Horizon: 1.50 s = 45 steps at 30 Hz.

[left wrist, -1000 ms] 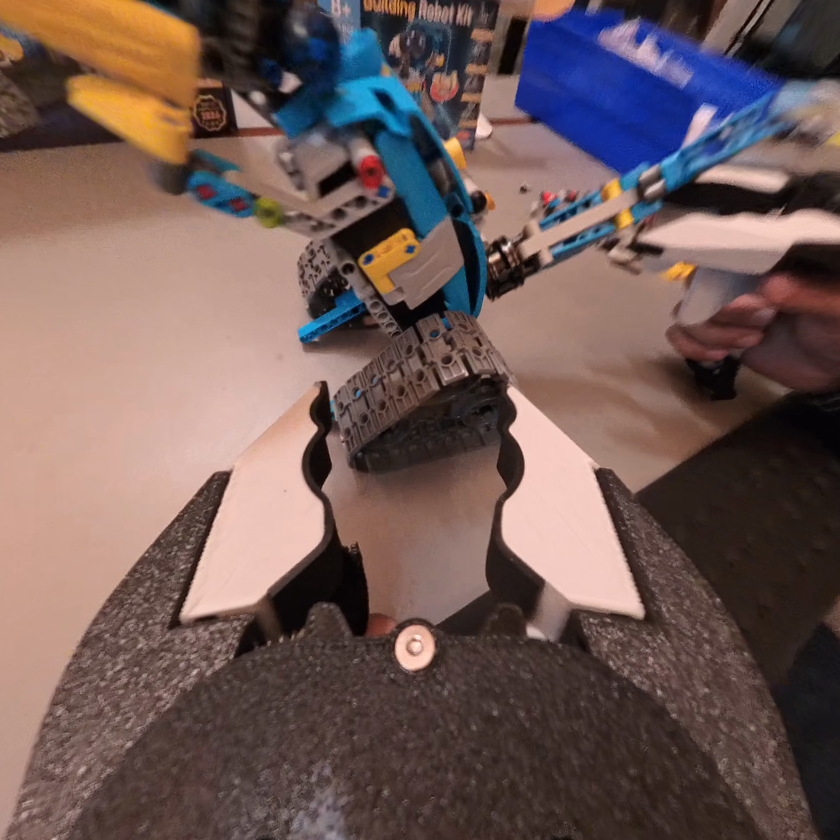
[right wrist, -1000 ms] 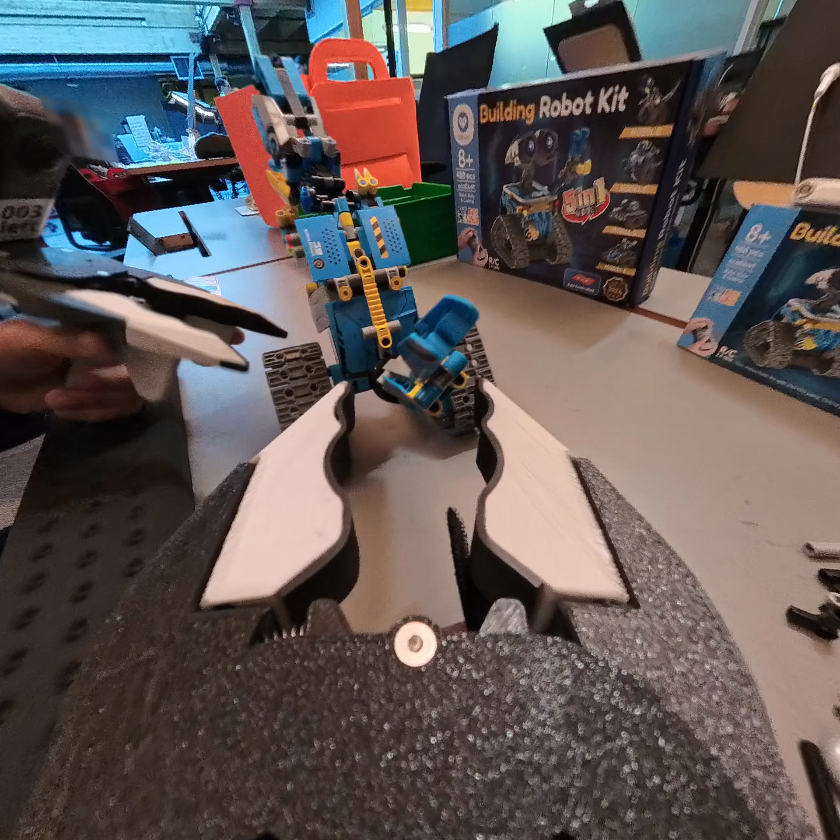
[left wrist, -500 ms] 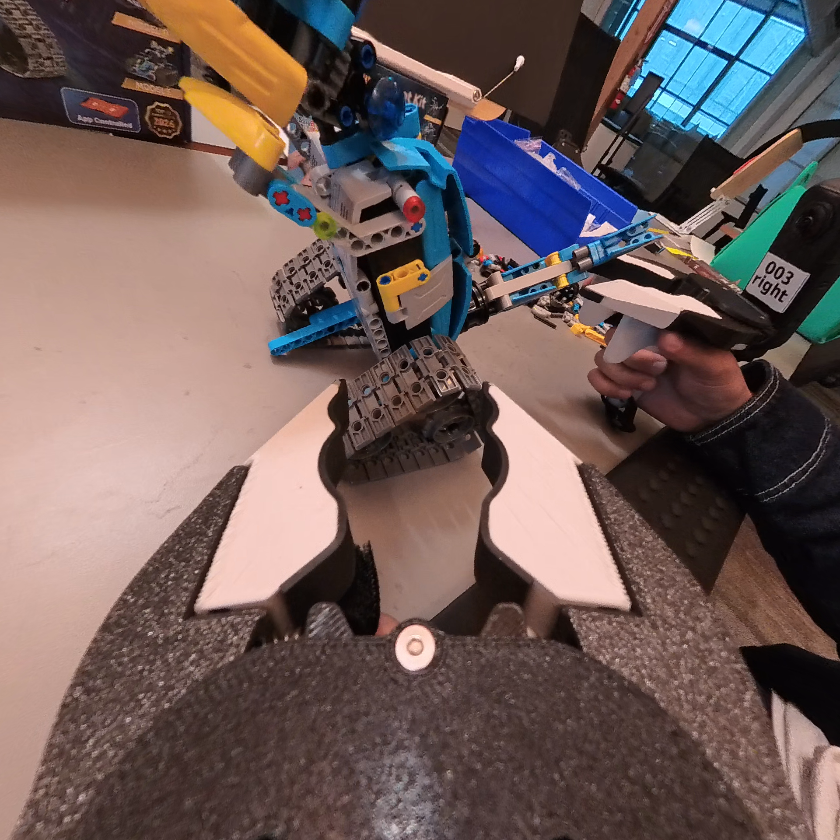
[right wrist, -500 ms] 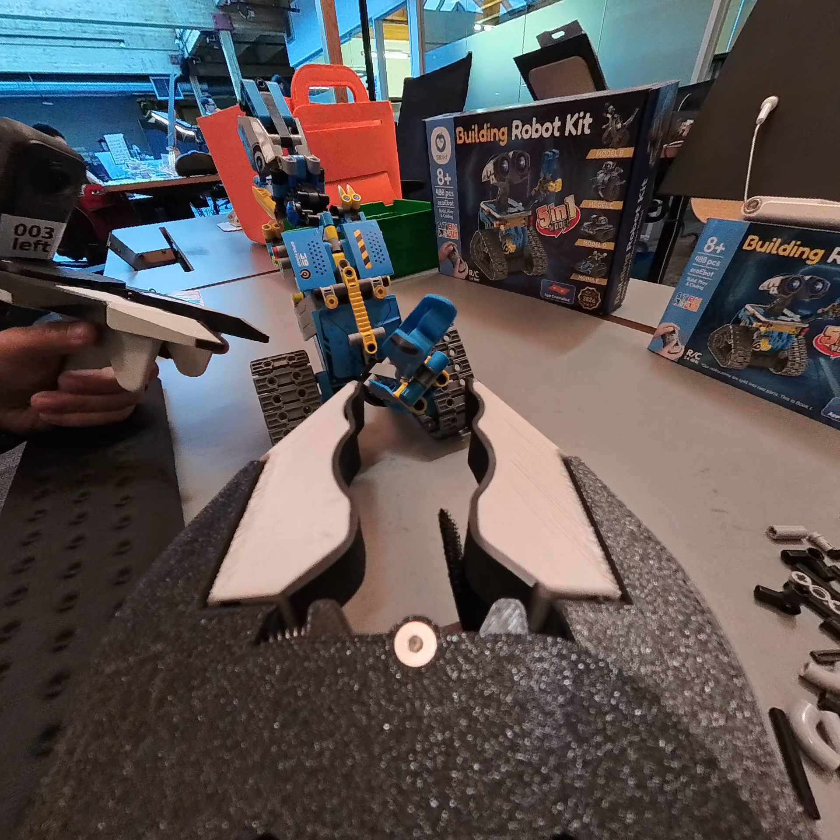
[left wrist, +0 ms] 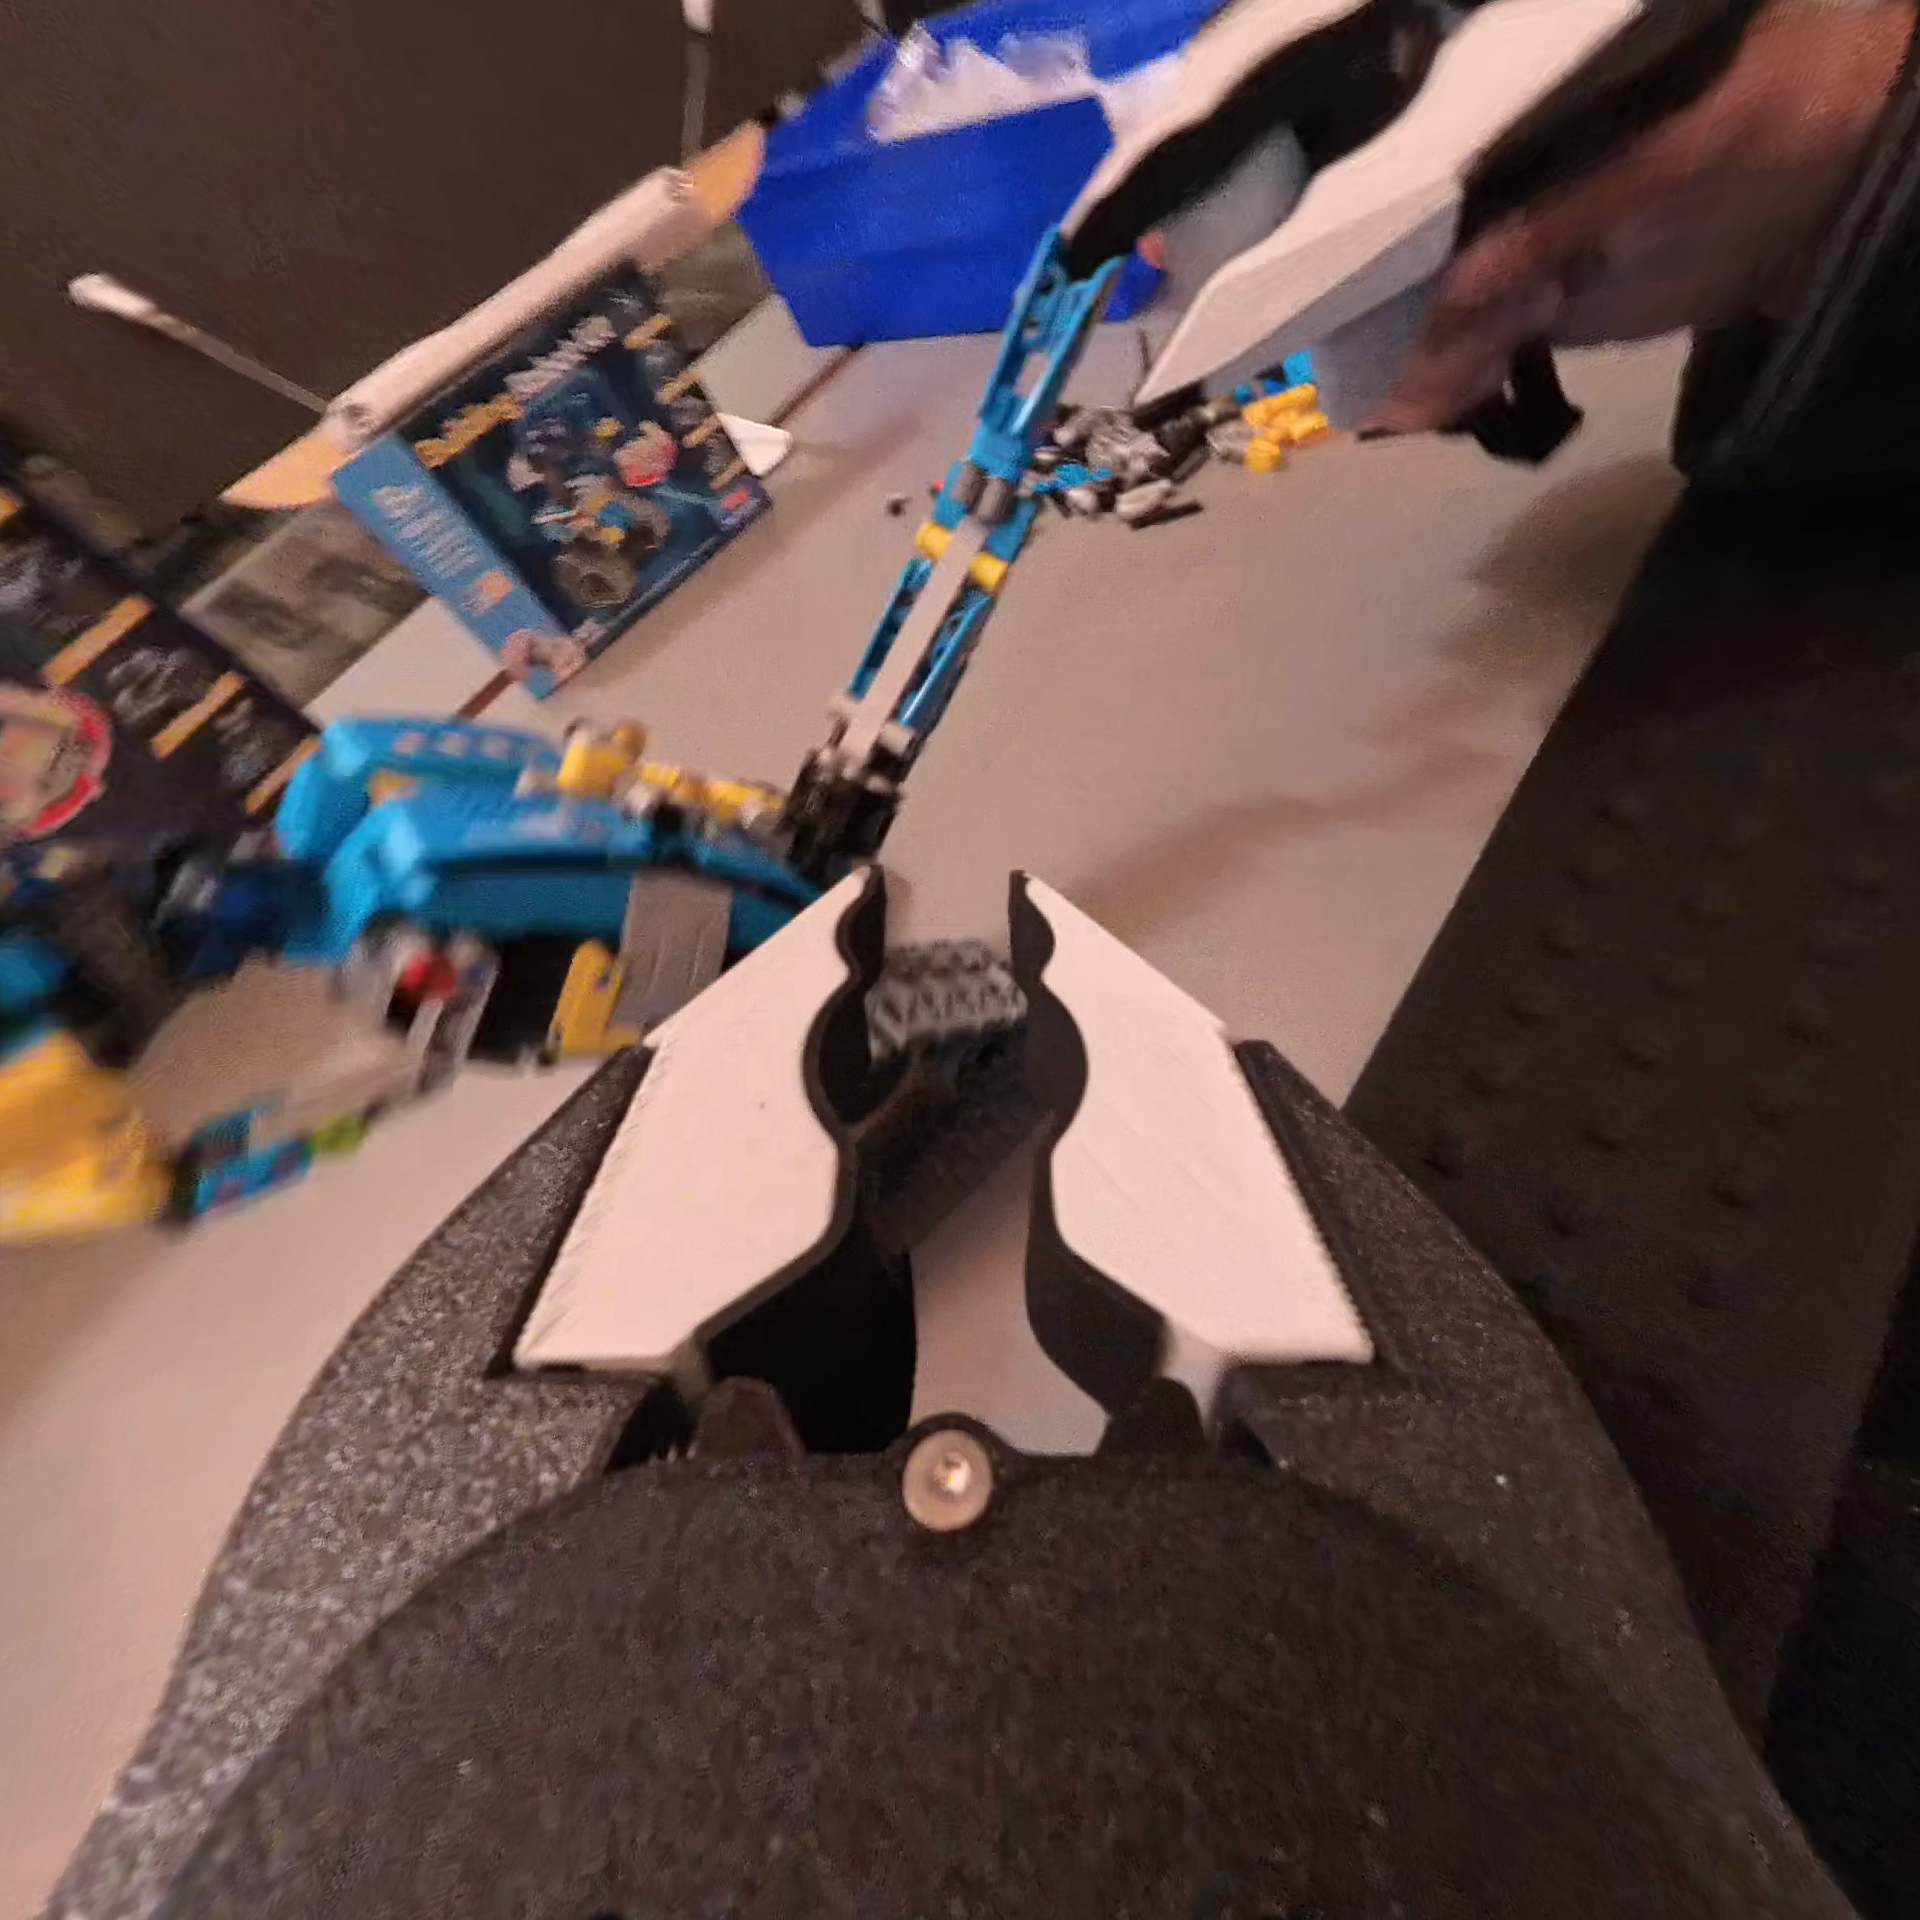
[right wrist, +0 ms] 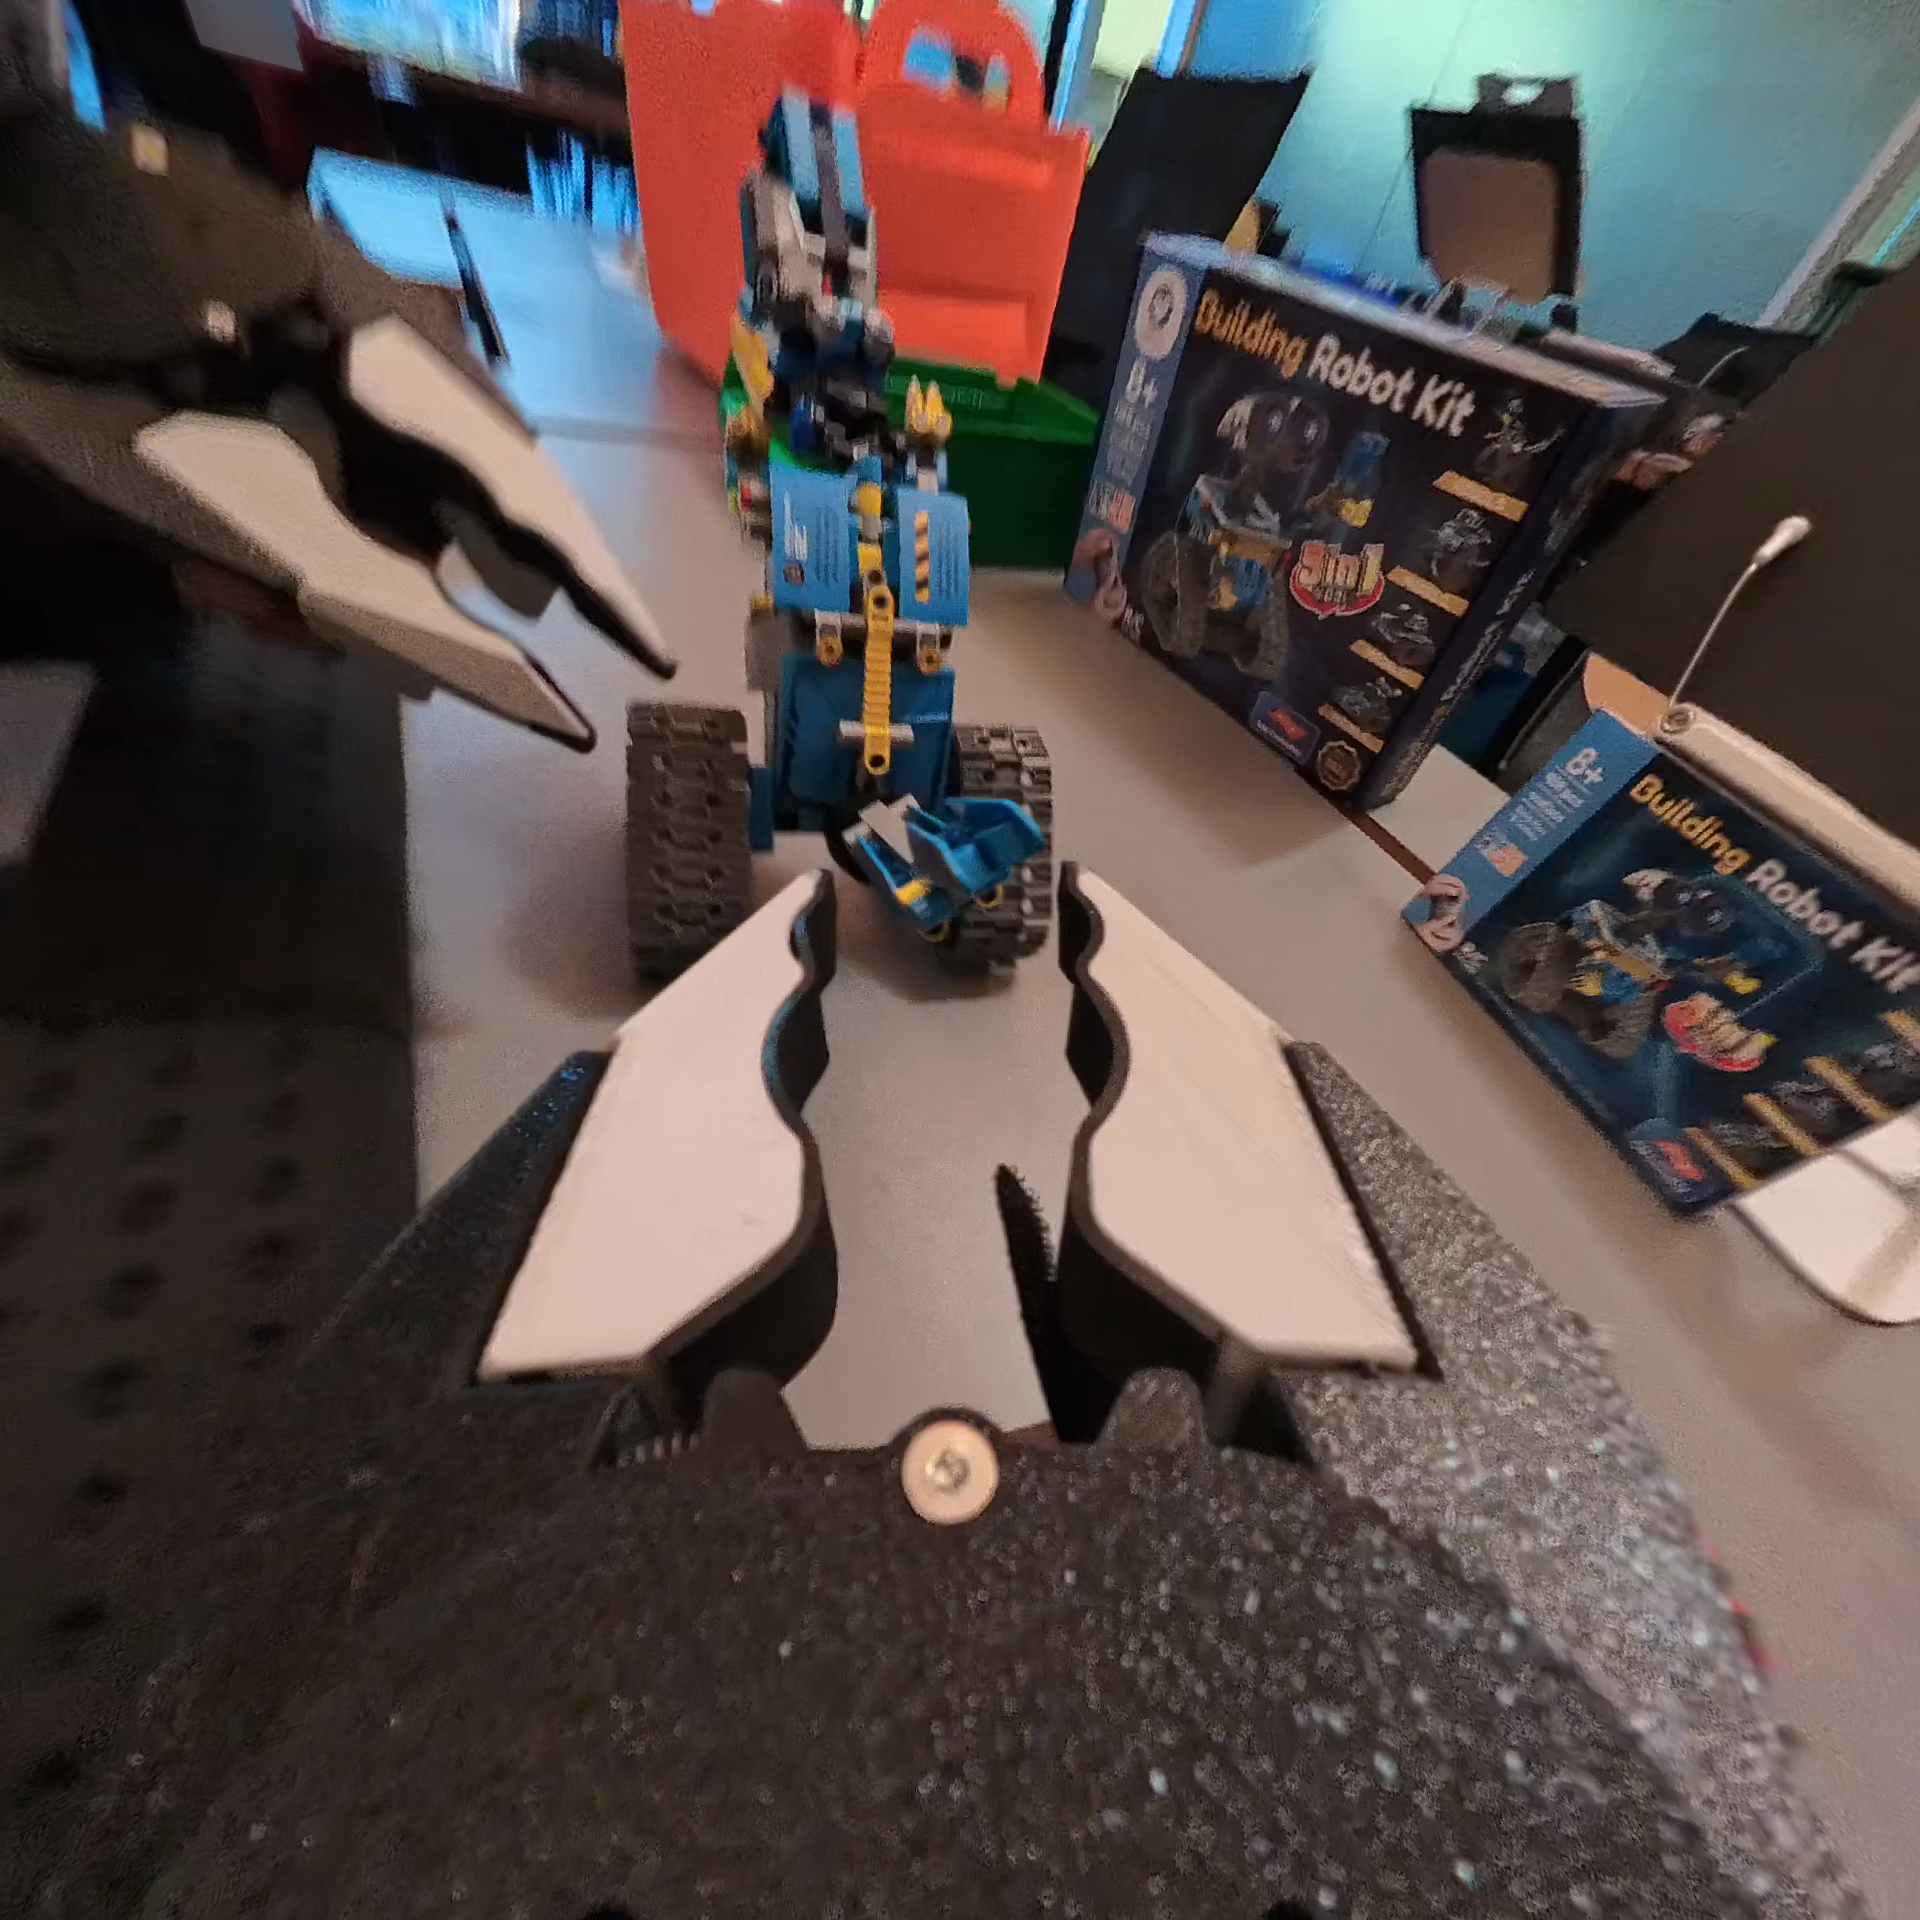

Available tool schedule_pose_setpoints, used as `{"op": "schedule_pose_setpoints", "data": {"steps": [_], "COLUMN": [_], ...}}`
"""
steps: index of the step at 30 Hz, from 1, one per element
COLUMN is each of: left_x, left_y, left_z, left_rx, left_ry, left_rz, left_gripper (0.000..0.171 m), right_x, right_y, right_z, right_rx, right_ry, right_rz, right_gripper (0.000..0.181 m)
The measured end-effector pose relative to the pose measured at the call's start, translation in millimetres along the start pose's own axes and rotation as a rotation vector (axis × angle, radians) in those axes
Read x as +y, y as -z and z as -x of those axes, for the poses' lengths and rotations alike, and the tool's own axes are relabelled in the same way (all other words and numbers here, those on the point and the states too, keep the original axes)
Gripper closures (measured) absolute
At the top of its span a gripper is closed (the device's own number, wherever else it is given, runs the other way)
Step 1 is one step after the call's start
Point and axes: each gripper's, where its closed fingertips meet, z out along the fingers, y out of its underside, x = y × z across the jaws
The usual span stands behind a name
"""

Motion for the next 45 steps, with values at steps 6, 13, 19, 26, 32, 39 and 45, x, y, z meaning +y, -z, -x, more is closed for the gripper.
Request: {"op": "schedule_pose_setpoints", "data": {"steps": [6, 13, 19, 26, 32, 39, 45], "left_x": [-37.7, -41.1, -27.5, -29.0, -28.0, -20.9, 2.3], "left_y": [-72.6, -110.7, -121.2, -114.6, -108.8, -101.6, -44.5], "left_z": [3.1, 0.5, 10.3, 5.8, 1.0, 1.9, 25.4], "left_rx": [0.061, 0.025, -0.063, 0.011, 0.080, 0.079, 0.068], "left_ry": [-0.017, -0.075, -0.180, -0.195, -0.206, -0.166, -0.087], "left_rz": [0.033, 0.075, 0.138, 0.088, 0.068, 0.116, 0.102], "left_gripper": [0.120, 0.120, 0.136, 0.138, 0.138, 0.133, 0.116], "right_x": [-5.4, 1.4, 6.5, 10.3, 15.9, 34.4, 35.0], "right_y": [-7.9, -18.0, -18.0, -10.2, -7.0, -5.5, 1.4], "right_z": [3.0, -2.0, -5.0, -1.8, 1.2, 3.7, 2.3], "right_rx": [-0.166, -0.188, -0.183, -0.200, -0.211, -0.262, -0.129], "right_ry": [0.155, 0.184, 0.253, 0.330, 0.287, 0.080, -0.027], "right_rz": [0.172, 0.174, 0.246, 0.339, 0.315, 0.270, 0.167], "right_gripper": [0.147, 0.164, 0.167, 0.167, 0.167, 0.165, 0.128]}}
